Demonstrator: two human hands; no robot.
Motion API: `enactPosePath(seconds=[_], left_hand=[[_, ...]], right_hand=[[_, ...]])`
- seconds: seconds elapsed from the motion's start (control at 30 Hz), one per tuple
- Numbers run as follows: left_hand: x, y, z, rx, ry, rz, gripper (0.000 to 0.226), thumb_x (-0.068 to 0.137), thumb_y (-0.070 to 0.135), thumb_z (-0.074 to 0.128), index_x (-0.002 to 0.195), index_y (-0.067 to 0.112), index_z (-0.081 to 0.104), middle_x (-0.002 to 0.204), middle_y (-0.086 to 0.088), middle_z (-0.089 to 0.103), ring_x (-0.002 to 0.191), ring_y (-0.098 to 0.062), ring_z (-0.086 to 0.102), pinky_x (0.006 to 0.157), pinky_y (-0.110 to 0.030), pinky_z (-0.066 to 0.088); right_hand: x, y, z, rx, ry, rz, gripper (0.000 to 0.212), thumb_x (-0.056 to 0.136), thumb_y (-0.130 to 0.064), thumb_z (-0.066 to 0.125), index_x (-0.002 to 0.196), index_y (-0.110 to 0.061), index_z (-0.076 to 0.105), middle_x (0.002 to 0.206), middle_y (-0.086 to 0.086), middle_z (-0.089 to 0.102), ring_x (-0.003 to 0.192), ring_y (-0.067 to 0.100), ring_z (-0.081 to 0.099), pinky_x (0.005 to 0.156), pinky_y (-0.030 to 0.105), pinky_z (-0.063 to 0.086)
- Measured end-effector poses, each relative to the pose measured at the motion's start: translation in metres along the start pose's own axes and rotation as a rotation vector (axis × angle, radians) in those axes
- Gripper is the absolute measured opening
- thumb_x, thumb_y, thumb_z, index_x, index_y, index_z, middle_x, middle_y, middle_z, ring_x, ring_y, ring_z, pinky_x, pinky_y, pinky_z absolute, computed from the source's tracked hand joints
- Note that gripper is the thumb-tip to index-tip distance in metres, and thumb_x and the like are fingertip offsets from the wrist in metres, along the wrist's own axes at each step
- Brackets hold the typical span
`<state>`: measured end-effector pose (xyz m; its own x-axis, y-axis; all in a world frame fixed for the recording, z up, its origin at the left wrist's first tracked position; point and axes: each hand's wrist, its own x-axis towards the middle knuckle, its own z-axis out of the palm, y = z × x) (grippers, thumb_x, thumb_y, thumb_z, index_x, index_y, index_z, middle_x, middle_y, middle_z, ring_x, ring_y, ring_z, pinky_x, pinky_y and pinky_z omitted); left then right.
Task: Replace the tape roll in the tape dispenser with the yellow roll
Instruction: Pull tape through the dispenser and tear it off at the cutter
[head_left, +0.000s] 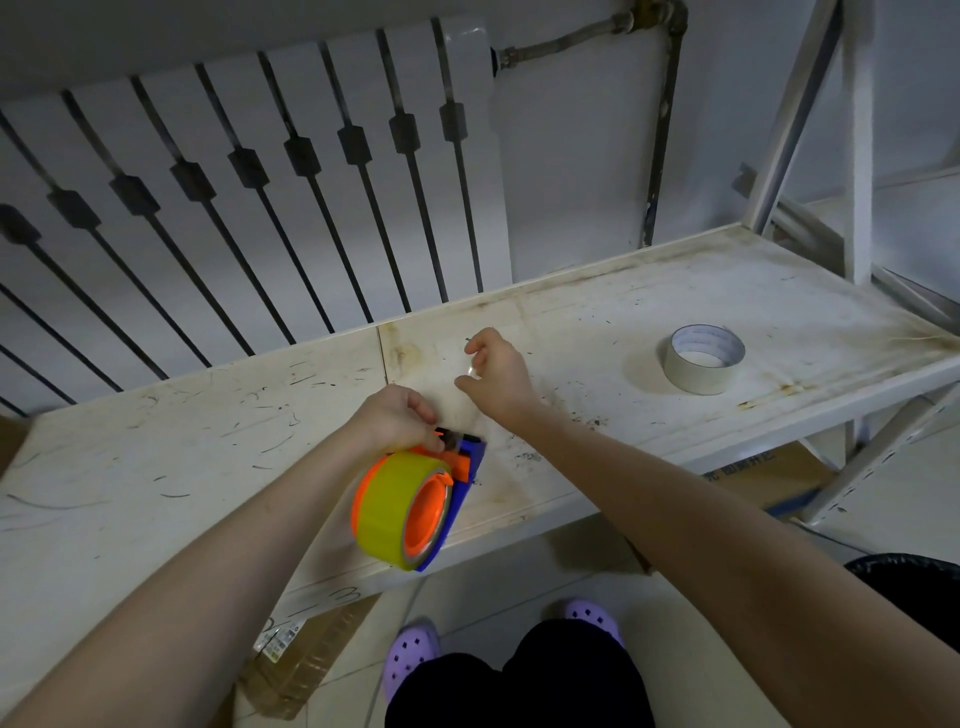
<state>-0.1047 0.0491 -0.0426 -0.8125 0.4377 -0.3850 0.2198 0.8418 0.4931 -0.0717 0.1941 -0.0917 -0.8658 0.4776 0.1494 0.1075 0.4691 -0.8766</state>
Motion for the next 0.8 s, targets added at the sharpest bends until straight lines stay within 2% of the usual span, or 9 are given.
enactPosePath(seconds=[0.13, 0.23, 0.33, 0.4, 0.47, 0.57, 0.7, 0.8], left_hand=[[0.002, -0.004, -0.001, -0.016, -0.035, 0.036, 0.036, 0.069, 0.014, 0.078, 0.103, 0.018, 0.066, 0.106, -0.001, 0.063, 0.096, -0.017, 0.057, 0.069, -0.023, 0.047], [0.003, -0.004, -0.002, 0.004, -0.075, 0.046, 0.032, 0.071, 0.014, 0.076, 0.101, 0.019, 0.065, 0.103, -0.002, 0.062, 0.094, -0.018, 0.058, 0.071, -0.025, 0.051], [0.003, 0.000, -0.002, 0.048, -0.108, 0.027, 0.026, 0.074, 0.016, 0.073, 0.098, 0.019, 0.064, 0.105, -0.006, 0.063, 0.093, -0.019, 0.059, 0.079, -0.031, 0.054], [0.004, 0.002, -0.003, 0.041, -0.117, 0.004, 0.024, 0.078, 0.023, 0.070, 0.100, 0.016, 0.065, 0.103, -0.006, 0.063, 0.090, -0.019, 0.059, 0.079, -0.031, 0.053], [0.004, 0.005, -0.004, 0.033, -0.129, -0.007, 0.033, 0.078, 0.036, 0.069, 0.102, 0.014, 0.064, 0.096, -0.005, 0.064, 0.087, -0.019, 0.060, 0.078, -0.032, 0.053], [0.005, 0.009, -0.002, 0.113, -0.149, 0.008, 0.044, 0.067, 0.047, 0.077, 0.097, 0.019, 0.060, 0.094, 0.000, 0.062, 0.093, -0.019, 0.061, 0.081, -0.033, 0.055], [0.003, 0.012, -0.001, 0.168, -0.131, 0.015, 0.040, 0.062, 0.036, 0.083, 0.090, 0.021, 0.057, 0.096, -0.002, 0.062, 0.089, -0.018, 0.060, 0.075, -0.030, 0.055], [0.000, 0.012, -0.003, 0.130, -0.145, 0.000, 0.044, 0.065, 0.030, 0.082, 0.101, 0.018, 0.058, 0.091, 0.001, 0.056, 0.092, -0.019, 0.058, 0.074, -0.030, 0.053]], right_hand=[[0.003, 0.007, 0.007, -0.007, 0.037, -0.074, 0.032, 0.081, -0.013, 0.069, 0.107, -0.012, 0.050, 0.087, 0.000, 0.053, 0.076, 0.015, 0.052, 0.068, 0.028, 0.046], [0.003, 0.014, 0.012, -0.045, -0.031, -0.043, 0.038, 0.084, -0.020, 0.066, 0.115, -0.011, 0.047, 0.092, 0.000, 0.053, 0.080, 0.014, 0.052, 0.070, 0.027, 0.044], [0.001, 0.021, 0.018, -0.040, -0.109, -0.015, 0.040, 0.086, -0.018, 0.062, 0.122, -0.009, 0.045, 0.098, 0.001, 0.050, 0.087, 0.014, 0.050, 0.076, 0.026, 0.041], [0.000, 0.022, 0.018, -0.010, -0.144, 0.008, 0.041, 0.085, -0.013, 0.059, 0.123, -0.008, 0.045, 0.100, 0.002, 0.050, 0.090, 0.015, 0.051, 0.079, 0.027, 0.042], [0.000, 0.021, 0.016, 0.034, -0.191, 0.022, 0.045, 0.084, -0.009, 0.059, 0.126, -0.007, 0.043, 0.102, 0.003, 0.050, 0.092, 0.015, 0.050, 0.081, 0.026, 0.042], [0.000, 0.021, 0.010, 0.080, -0.238, 0.008, 0.052, 0.082, -0.007, 0.063, 0.129, -0.006, 0.040, 0.105, 0.005, 0.049, 0.094, 0.015, 0.049, 0.082, 0.025, 0.041], [0.002, 0.024, 0.006, 0.170, -0.143, 0.000, 0.048, 0.082, -0.003, 0.064, 0.125, -0.005, 0.043, 0.098, 0.002, 0.050, 0.090, 0.014, 0.050, 0.083, 0.028, 0.047], [0.005, 0.025, 0.004, 0.309, -0.046, 0.073, 0.029, 0.085, 0.005, 0.056, 0.112, -0.005, 0.050, 0.082, -0.002, 0.048, 0.076, 0.011, 0.051, 0.072, 0.026, 0.054]])
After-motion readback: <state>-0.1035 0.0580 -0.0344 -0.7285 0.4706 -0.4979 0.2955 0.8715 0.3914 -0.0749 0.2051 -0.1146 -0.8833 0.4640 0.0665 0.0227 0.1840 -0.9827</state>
